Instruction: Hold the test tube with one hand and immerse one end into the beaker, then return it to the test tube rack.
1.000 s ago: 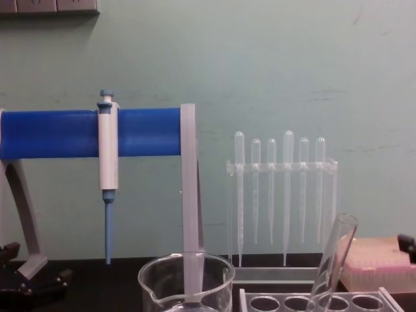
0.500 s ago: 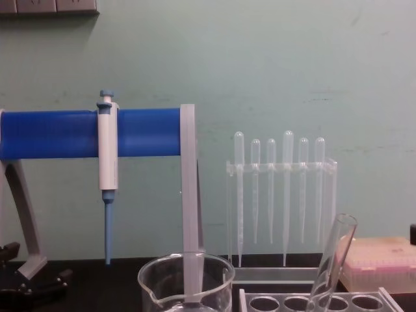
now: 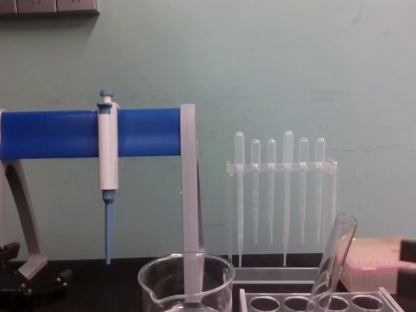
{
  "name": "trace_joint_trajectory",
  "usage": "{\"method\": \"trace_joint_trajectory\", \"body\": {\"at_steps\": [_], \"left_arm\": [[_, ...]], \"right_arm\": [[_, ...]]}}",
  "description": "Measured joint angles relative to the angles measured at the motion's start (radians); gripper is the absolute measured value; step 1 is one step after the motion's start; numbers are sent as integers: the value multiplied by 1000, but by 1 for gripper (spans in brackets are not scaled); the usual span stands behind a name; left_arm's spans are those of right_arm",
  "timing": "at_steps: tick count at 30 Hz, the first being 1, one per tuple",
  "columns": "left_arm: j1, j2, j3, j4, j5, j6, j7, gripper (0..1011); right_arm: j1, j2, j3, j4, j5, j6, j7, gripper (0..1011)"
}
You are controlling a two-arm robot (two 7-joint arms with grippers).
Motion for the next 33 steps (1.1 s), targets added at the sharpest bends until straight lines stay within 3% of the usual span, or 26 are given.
{"method": "trace_joint_trajectory", "body": {"at_steps": [5, 18, 33], "left_arm": [[0, 0, 0, 0, 0, 0, 0, 1000], [0, 0, 0, 0, 0, 0, 0, 1000], [0, 0, 0, 0, 0, 0, 0, 1000]], "right_arm": [[14, -14, -29, 7, -11, -12, 9, 1002], [79, -69, -83, 50, -101, -40, -38, 1002], [159, -117, -121, 96, -106, 4, -44, 1002]]}}
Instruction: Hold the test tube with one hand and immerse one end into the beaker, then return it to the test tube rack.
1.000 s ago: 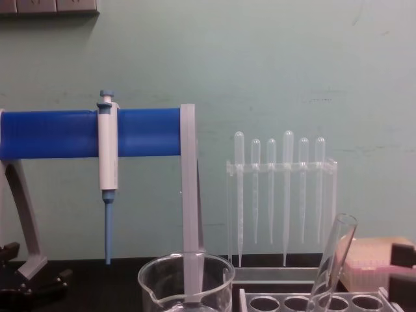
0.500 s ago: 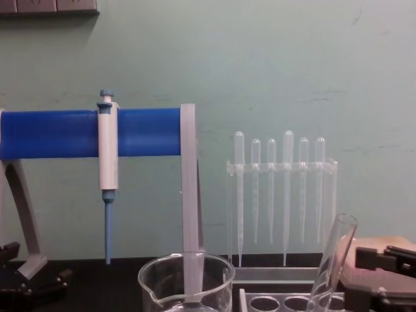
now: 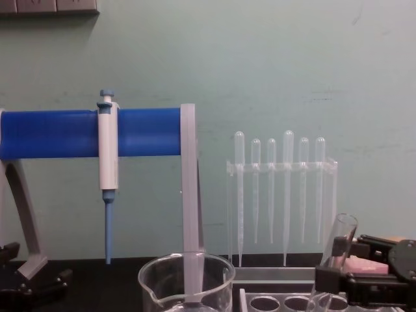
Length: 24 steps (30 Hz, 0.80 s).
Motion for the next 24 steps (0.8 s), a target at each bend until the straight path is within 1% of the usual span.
{"method": "trace_joint_trajectory", "body": {"at_steps": [7, 15, 17, 18, 20, 21, 24], "left_arm": [[0, 0, 0, 0, 0, 0, 0, 1000], [0, 0, 0, 0, 0, 0, 0, 1000], [0, 0, 0, 0, 0, 0, 0, 1000], [0, 0, 0, 0, 0, 0, 0, 1000], [0, 0, 0, 0, 0, 0, 0, 1000], [0, 0, 0, 0, 0, 0, 0, 1000], [0, 0, 0, 0, 0, 0, 0, 1000]], "right_arm": [[22, -14, -12, 12, 1, 7, 0, 1002], [21, -13, -12, 11, 1, 7, 0, 995], [20, -13, -11, 11, 1, 7, 0, 969], [20, -12, -11, 11, 1, 7, 0, 930], [20, -12, -11, 10, 1, 7, 0, 907], [19, -12, -10, 10, 1, 7, 0, 862], [19, -12, -10, 10, 1, 7, 0, 802]]}}
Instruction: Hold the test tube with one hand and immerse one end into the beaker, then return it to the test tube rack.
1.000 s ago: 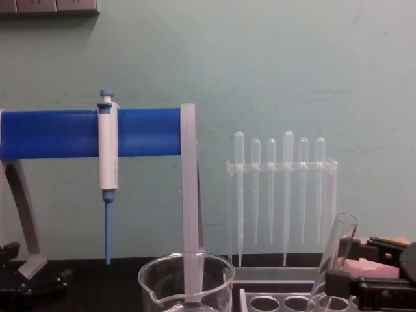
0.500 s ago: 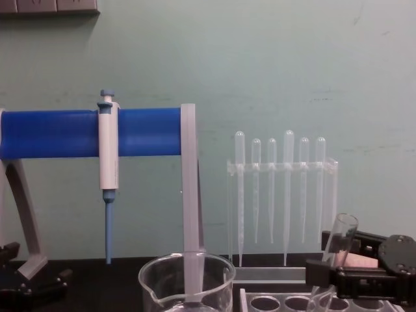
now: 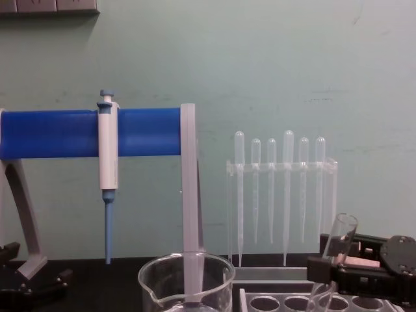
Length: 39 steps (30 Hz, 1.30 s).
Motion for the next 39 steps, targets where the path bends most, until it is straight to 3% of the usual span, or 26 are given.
{"method": "trace_joint_trajectory", "body": {"at_steps": [17, 30, 39], "left_arm": [[0, 0, 0, 0, 0, 0, 0, 1000], [0, 0, 0, 0, 0, 0, 0, 1000], [0, 0, 0, 0, 0, 0, 0, 1000]], "right_arm": [[-2, 1, 2, -1, 0, -2, 0, 256], [-2, 2, 2, -2, 0, -2, 1, 241], [25, 24, -4, -40, -11, 20, 0, 241]]}}
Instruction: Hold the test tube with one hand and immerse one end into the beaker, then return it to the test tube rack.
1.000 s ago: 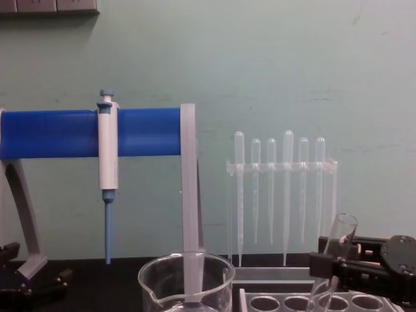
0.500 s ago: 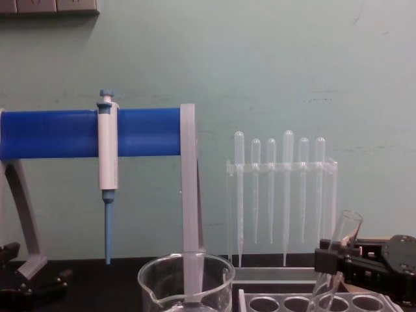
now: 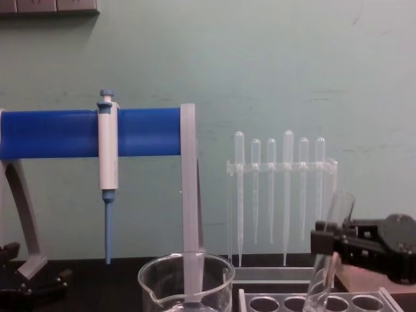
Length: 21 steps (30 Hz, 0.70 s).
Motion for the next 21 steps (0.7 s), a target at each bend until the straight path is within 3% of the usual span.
{"method": "trace_joint_trajectory", "body": {"at_steps": [10, 21], "left_arm": [[0, 0, 0, 0, 0, 0, 0, 1000], [0, 0, 0, 0, 0, 0, 0, 1000]], "right_arm": [[56, 40, -13, -60, 10, 74, 9, 241], [156, 82, -44, -114, 40, 204, 32, 241]]}}
